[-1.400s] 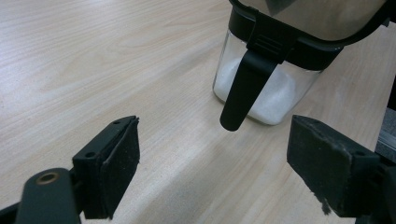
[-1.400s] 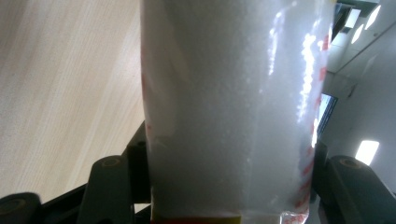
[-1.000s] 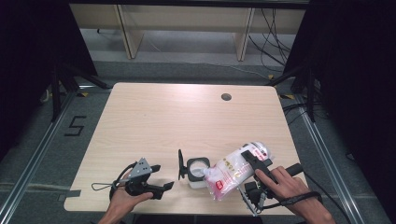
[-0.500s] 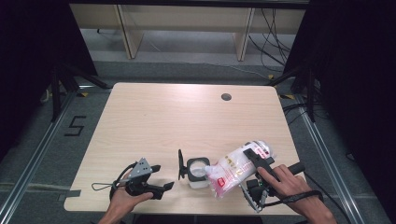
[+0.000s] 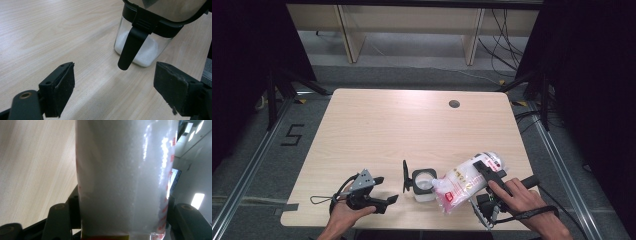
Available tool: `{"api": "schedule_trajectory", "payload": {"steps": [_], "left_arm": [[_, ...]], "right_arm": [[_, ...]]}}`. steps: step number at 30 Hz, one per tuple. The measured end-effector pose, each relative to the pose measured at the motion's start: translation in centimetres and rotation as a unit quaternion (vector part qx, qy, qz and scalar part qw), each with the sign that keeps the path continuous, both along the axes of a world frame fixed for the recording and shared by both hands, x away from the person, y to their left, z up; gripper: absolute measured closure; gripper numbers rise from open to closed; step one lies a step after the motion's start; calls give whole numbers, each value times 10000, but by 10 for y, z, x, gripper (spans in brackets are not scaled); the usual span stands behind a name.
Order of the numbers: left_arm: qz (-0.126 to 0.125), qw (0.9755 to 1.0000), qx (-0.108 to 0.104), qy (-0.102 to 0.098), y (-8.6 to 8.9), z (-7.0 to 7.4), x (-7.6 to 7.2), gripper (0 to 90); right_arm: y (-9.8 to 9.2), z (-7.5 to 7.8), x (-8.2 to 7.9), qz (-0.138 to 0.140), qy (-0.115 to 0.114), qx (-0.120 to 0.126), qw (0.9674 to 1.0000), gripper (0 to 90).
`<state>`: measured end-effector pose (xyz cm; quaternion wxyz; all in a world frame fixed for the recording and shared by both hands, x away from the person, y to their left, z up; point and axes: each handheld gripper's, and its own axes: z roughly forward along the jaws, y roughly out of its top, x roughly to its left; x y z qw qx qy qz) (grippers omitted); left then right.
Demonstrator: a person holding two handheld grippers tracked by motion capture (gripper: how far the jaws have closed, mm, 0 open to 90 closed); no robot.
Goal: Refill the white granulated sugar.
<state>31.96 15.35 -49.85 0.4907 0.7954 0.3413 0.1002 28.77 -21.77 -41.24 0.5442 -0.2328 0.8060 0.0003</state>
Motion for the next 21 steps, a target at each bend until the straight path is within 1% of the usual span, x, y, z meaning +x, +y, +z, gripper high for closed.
{"api": "schedule_trajectory", "payload": {"steps": [2, 3, 4, 5, 6, 7, 8, 9, 10, 11, 13, 14, 16, 18, 19, 20, 21], "left_arm": [[6, 10000, 8, 4, 0, 0, 0, 167], [5, 10000, 14, -1, 0, 0, 0, 167], [8, 10000, 10, 4, 0, 0, 0, 167], [10, 10000, 13, 5, 0, 0, 0, 167], [8, 10000, 14, 1, 0, 0, 0, 167], [-4, 10000, -13, -23, 0, 0, 0, 167], [1, 10000, 7, -7, 0, 0, 0, 167], [1, 10000, 4, -6, 0, 0, 0, 167], [4, 10000, 10, -2, 0, 0, 0, 167], [8, 10000, 23, 3, 0, 0, 0, 167], [4, 10000, 7, 9, 0, 0, 0, 167], [3, 10000, -35, -6, 0, -1, 0, 167], [8, 10000, -27, -13, -1, -1, 0, 167], [-8, 10000, -5, 8, 0, -1, 0, 167], [-2, 10000, -8, 7, 0, -1, 0, 167], [-13, 9999, 133, -5, 1, 0, 1, 167], [-8, 10000, 93, -15, 1, -1, 1, 167]], "right_arm": [[0, 1, -1, -47, 45, -72, 10000, 427], [-1, -2, -3, -264, 101, 91, 9996, 427], [-2, -1, -3, -177, 71, 33, 9998, 427], [-1, 1, -1, -5, 27, -58, 10000, 428], [-3, 0, -2, -143, 78, 35, 9999, 428], [-4, 0, -2, -219, 77, 15, 9997, 428], [-3, 2, -1, -118, -1, -6, 9999, 428], [-6, 0, -1, -143, 8, 102, 9998, 428], [-6, 0, -3, -297, 40, 120, 9995, 428], [-6, 1, -2, -222, 40, 2, 9997, 428], [-8, 0, -2, -158, 24, 77, 9998, 428], [-8, 1, -3, -230, 36, 59, 9997, 428], [-8, 2, -1, -105, -7, -47, 9999, 428], [-8, 3, -2, -146, -1, -51, 9999, 429], [-7, 3, 0, -62, -30, -70, 10000, 429], [-9, 0, -3, -273, 65, 93, 9996, 429], [-7, 1, -2, -115, 11, 26, 9999, 429]]}}
